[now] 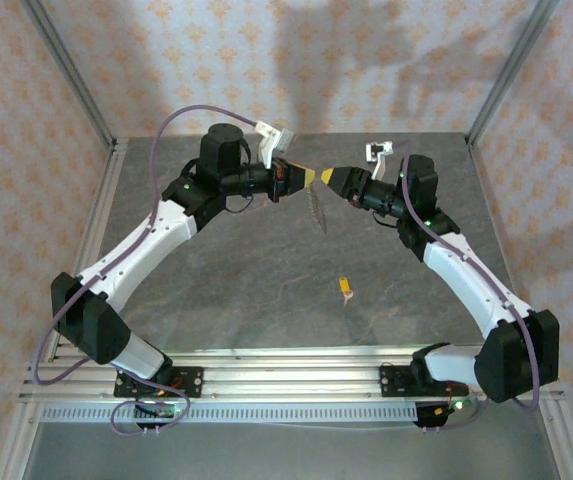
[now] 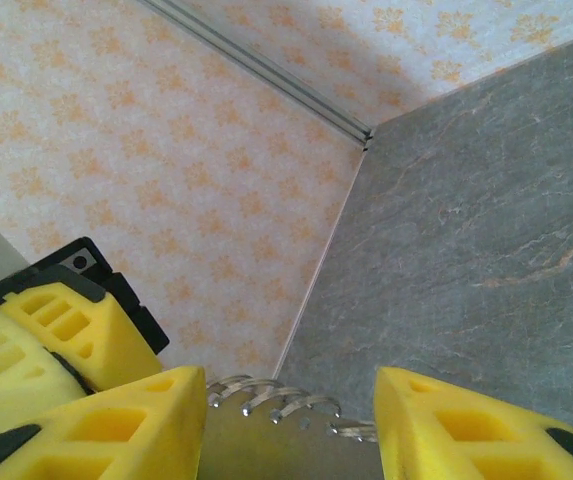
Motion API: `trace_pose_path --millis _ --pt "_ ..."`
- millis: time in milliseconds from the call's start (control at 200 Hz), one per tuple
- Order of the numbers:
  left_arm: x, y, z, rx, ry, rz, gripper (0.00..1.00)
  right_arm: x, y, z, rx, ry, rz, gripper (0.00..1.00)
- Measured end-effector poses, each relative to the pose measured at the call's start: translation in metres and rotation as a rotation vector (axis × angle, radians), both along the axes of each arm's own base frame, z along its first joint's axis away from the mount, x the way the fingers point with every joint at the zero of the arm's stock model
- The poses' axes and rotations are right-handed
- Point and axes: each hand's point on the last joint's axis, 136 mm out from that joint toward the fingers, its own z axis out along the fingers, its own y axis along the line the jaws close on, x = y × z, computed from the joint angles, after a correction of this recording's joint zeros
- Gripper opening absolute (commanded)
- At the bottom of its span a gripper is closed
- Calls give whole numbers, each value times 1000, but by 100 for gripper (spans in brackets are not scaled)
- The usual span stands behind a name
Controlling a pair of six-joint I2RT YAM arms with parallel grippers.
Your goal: Put the keys on the keyring
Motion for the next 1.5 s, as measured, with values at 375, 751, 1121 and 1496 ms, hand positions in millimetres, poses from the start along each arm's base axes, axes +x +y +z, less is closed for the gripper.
trace_pose_path --millis 375,751,1121,1496 --pt "-7 -1 9 19 -24 -64 0 -1 -1 2 -14 -29 -2 50" --pt "-15 -4 21 -3 -51 -115 0 -24 -8 45 12 -184 1 49" --pt "-15 -4 24 -12 -55 -116 0 -41 -1 71 59 -302 93 48" --pt "-15 -5 33 -42 -67 -114 0 -42 7 65 100 -293 147 44"
